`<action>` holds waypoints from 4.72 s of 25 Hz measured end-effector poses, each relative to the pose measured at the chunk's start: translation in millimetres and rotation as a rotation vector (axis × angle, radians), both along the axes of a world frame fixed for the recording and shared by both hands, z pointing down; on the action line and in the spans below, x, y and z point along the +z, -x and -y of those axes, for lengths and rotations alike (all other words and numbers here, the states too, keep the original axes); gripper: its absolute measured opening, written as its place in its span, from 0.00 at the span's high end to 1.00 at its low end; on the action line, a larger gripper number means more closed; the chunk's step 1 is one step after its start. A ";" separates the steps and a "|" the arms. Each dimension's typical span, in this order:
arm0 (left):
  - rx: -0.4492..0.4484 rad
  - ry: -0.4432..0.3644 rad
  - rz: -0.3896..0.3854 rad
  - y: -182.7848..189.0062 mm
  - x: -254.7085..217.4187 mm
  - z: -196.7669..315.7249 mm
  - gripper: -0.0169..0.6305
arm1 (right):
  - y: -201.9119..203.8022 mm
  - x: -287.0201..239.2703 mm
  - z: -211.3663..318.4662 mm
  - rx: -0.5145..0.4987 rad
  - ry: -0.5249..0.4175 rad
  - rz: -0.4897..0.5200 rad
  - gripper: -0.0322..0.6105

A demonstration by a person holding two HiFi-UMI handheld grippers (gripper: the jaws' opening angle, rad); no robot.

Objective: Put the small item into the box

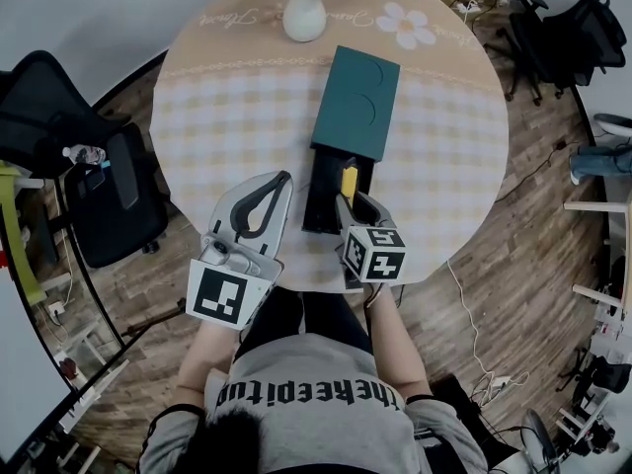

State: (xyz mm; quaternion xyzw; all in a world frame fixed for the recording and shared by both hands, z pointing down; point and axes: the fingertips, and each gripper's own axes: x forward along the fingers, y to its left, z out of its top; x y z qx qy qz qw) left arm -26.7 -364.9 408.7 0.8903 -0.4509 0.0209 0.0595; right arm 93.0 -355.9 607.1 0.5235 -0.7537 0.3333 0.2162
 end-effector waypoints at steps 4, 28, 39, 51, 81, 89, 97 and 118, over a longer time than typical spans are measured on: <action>-0.008 0.006 0.000 1.4 1.6 1.5 0.95 | -0.5 8.7 -0.3 -0.005 0.047 -0.038 0.77; -0.037 0.018 -0.020 25.0 4.8 7.9 0.95 | 20.2 38.5 -4.6 -0.146 0.244 -0.306 0.76; -0.050 0.006 -0.013 32.9 7.5 7.2 0.95 | 28.6 48.5 -9.9 -0.296 0.291 -0.501 0.76; -0.061 0.019 -0.016 23.4 4.1 3.2 0.95 | 12.4 53.0 -10.5 -0.313 0.295 -0.536 0.76; 0.055 -0.095 -0.022 29.6 -34.1 -45.4 0.95 | 30.6 -78.8 -25.2 -0.101 -0.182 -0.161 0.94; 0.115 -0.120 -0.033 12.8 -50.1 -66.9 0.95 | 25.2 -136.9 -45.8 -0.059 -0.340 -0.084 0.94; 0.156 -0.200 -0.016 7.2 -58.9 -87.8 0.95 | 21.7 -178.8 -71.3 -0.021 -0.460 -0.053 0.94; 0.202 -0.240 -0.006 11.6 -76.1 -150.8 0.95 | 23.3 -236.7 -145.7 0.054 -0.649 0.002 0.94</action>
